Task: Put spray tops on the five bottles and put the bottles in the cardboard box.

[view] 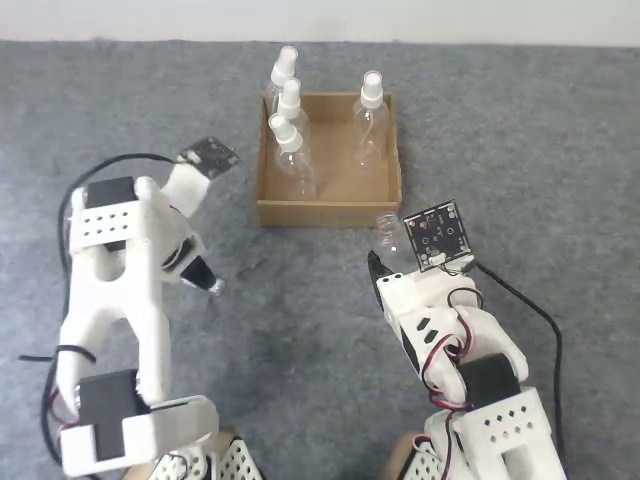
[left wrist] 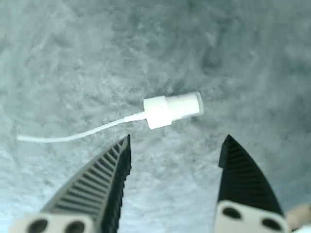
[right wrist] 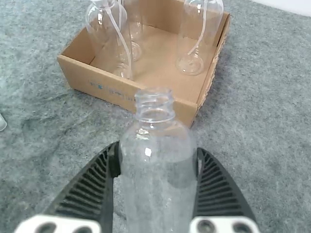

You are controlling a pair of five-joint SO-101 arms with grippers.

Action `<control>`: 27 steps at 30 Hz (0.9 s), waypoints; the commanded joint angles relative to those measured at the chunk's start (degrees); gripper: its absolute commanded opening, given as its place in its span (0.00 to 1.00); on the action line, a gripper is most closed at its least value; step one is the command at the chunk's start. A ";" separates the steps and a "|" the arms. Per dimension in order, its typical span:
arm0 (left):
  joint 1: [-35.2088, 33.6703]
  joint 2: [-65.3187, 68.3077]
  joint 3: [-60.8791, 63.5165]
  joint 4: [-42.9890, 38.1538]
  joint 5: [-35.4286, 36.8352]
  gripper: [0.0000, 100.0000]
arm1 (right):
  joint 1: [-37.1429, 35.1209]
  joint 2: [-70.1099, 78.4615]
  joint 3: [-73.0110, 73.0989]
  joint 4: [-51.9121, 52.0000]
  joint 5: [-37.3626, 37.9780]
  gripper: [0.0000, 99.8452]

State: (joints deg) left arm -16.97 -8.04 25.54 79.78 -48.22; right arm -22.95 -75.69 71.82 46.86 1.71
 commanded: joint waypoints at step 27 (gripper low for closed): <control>4.84 -0.35 16.48 -26.81 -38.42 0.27 | 2.95 -1.54 -0.88 -1.71 0.00 0.06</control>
State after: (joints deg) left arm -13.89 -8.04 41.89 55.25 -86.20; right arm -20.57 -75.69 71.82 46.86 1.71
